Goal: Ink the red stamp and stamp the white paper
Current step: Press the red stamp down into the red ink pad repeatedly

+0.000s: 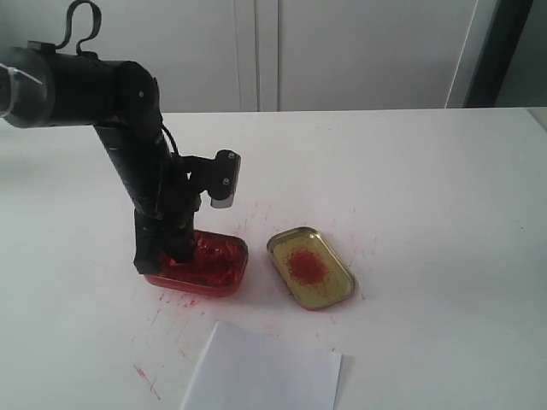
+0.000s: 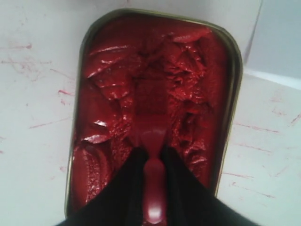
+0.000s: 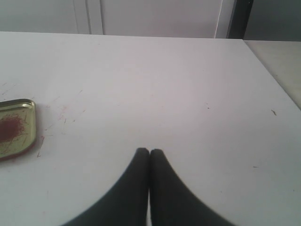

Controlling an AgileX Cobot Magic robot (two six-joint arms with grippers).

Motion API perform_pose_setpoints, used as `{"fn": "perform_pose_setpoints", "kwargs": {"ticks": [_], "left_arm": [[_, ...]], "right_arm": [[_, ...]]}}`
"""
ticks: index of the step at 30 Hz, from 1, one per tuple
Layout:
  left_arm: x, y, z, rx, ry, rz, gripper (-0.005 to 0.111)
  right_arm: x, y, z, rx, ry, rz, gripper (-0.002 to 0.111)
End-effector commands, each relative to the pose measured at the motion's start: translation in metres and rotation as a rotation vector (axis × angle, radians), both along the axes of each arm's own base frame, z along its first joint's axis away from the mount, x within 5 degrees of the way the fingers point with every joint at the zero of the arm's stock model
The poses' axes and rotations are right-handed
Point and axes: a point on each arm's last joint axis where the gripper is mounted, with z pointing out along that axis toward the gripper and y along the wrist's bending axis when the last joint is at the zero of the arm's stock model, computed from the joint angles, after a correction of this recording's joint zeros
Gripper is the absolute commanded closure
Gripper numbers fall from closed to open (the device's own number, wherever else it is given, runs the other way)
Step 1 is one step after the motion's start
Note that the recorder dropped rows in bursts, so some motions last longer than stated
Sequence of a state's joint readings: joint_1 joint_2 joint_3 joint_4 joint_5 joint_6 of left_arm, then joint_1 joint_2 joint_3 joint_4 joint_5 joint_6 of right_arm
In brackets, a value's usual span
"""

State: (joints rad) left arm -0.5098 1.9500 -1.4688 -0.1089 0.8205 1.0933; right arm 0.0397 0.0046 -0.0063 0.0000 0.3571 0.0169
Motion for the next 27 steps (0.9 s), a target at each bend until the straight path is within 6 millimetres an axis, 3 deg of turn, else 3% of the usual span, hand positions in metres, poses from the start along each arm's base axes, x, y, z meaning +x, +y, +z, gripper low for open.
{"fn": "perform_pose_setpoints", "kwargs": {"ticks": [1,27], "left_arm": [[-0.0063,-0.0037,0.0061,0.078,-0.041,0.029,0.107],[-0.0075,-0.0079,0.0061,0.121,-0.078,0.131,0.107]], "right_arm": [[0.0002,0.0,-0.0007,0.004,-0.012,-0.001,0.108],[0.0002,0.0,-0.0007,0.004,-0.012,-0.001,0.108]]}}
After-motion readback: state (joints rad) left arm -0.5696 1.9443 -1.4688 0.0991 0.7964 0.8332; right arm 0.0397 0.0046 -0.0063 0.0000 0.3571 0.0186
